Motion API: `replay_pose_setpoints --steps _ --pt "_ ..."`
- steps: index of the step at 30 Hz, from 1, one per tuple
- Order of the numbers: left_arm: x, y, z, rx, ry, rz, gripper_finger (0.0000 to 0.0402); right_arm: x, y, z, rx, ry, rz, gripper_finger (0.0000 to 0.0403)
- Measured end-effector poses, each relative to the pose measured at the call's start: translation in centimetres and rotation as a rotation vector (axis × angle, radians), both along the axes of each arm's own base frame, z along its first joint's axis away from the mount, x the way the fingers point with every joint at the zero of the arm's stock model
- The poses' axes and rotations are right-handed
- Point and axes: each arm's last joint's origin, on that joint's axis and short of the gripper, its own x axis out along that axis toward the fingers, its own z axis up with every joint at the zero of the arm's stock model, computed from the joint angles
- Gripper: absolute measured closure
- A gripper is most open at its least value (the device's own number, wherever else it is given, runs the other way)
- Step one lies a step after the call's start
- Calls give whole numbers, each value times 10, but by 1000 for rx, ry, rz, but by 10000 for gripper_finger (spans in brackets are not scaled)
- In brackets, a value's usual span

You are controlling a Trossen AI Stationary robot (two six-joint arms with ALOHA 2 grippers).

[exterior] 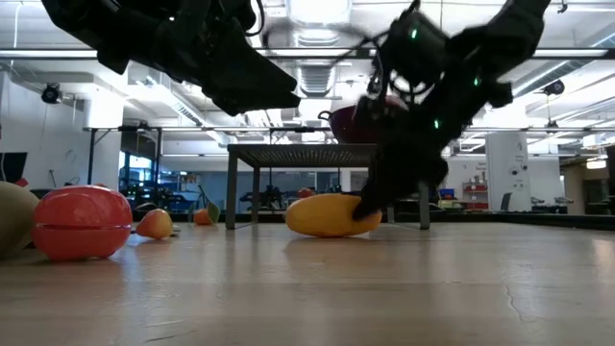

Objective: Pick & Place Fruit
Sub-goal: Put the mango into the purple bowl on the shelf

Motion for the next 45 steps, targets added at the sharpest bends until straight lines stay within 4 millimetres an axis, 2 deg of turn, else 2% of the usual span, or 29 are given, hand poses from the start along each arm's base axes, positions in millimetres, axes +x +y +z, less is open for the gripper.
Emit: replay_pose_setpoints --steps 3,9,17,29,45 --pt "0 0 -1 1 8 0 158 3 0 -13 -3 34 1 77" --pt "0 0 -1 1 8 1 158 13 1 -23 -1 46 1 96" --pt "0 0 -1 1 8 0 158 17 1 -15 -5 35 9 125" --pt "0 0 -1 1 8 0 158 18 1 -16 6 35 -6 180" --pt "0 0 -1 1 8 0 158 17 1 -16 22 33 -21 167"
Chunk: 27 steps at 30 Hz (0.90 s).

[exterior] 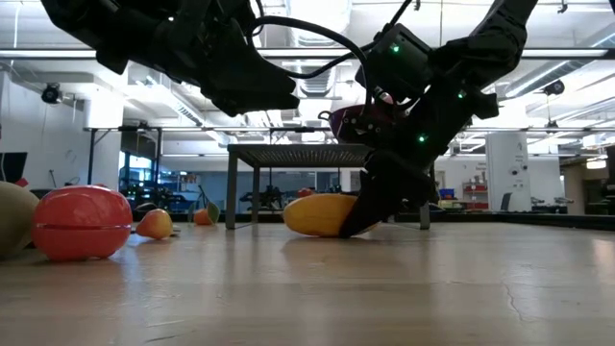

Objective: Pick & Place Fruit
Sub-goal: Put the mango into the purple bowl on the shelf

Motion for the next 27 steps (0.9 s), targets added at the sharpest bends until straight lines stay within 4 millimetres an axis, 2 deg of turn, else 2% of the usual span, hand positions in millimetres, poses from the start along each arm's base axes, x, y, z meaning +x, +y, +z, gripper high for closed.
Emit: replay_pose_setpoints --steps 7,16,27 --pt "0 0 0 0 0 0 158 0 0 0 1 0 0 182" --pt "0 0 0 0 0 0 158 -2 0 4 2 11 2 166" --pt "0 0 -1 1 8 0 158 -18 5 40 32 9 -16 185"
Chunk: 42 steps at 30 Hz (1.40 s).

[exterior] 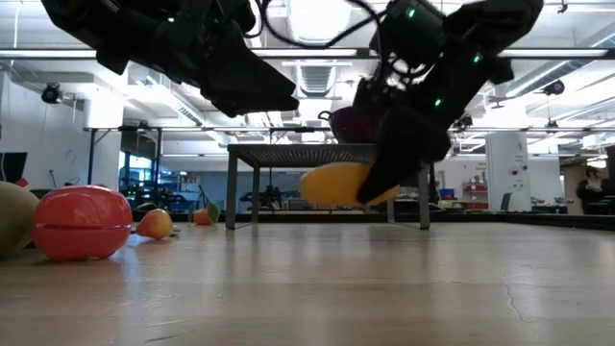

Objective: Pick & Place Fruit
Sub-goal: Put the mango into the purple bowl on the shelf

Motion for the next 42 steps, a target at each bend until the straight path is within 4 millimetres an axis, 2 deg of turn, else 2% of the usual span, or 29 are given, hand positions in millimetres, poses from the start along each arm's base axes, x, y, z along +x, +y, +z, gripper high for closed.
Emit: replay_pose_setpoints --steps 8,12,16,22,28,33,42 --pt "0 0 0 0 1 2 158 -18 9 29 43 -7 -9 172" --pt "0 0 0 1 3 2 158 -31 14 26 86 99 -40 164" --pt "0 0 0 1 5 3 158 -38 23 20 99 178 -51 173" --pt "0 0 -1 0 9 4 158 -41 39 16 101 190 -7 191" --pt "0 0 -1 -1 9 3 158 -45 51 21 99 192 31 187" --pt "0 0 -1 -2 8 5 158 -46 48 51 86 168 16 183" --pt "0 0 0 -3 0 5 158 -45 19 143 -144 101 -98 183"
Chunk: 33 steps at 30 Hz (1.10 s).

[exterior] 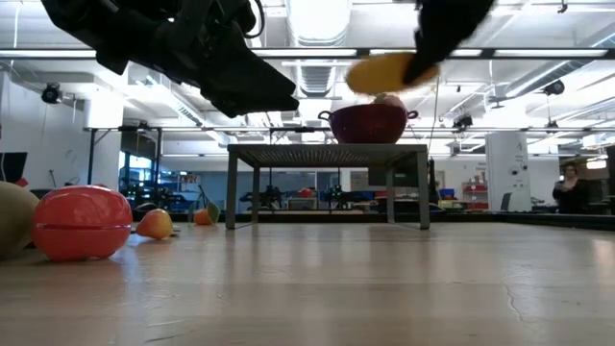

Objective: Pick & Place Fruit
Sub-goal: Put the mango into the purple bowl on the shelf

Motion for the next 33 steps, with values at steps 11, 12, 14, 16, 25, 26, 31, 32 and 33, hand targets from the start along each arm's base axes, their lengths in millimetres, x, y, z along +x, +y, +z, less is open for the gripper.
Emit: replay_pose_setpoints --steps 11,12,14,16,25,26,31,32,33 --pt "0 0 -1 1 12 0 158 5 -76 81 -161 -79 -90 185" --pt "0 0 -1 -1 16 1 158 4 -84 86 -173 -90 -103 186" --pt "-1 0 -2 -1 18 1 158 0 -98 94 -197 -88 -126 187" --pt "0 0 -2 -1 16 1 158 -4 -110 100 -212 -85 -141 185" --pt "4 2 8 26 -17 57 158 -13 -162 98 -130 -71 -105 180" --pt "5 2 9 27 -21 61 158 -13 -167 97 -122 -72 -92 182" --pt "5 2 11 27 -27 62 158 -11 -188 90 -141 -44 -76 187" --pt "6 2 11 27 -27 62 158 -11 -192 88 -145 -35 -79 187" --pt "6 2 12 27 -29 63 158 -11 -196 87 -150 -24 -80 186"
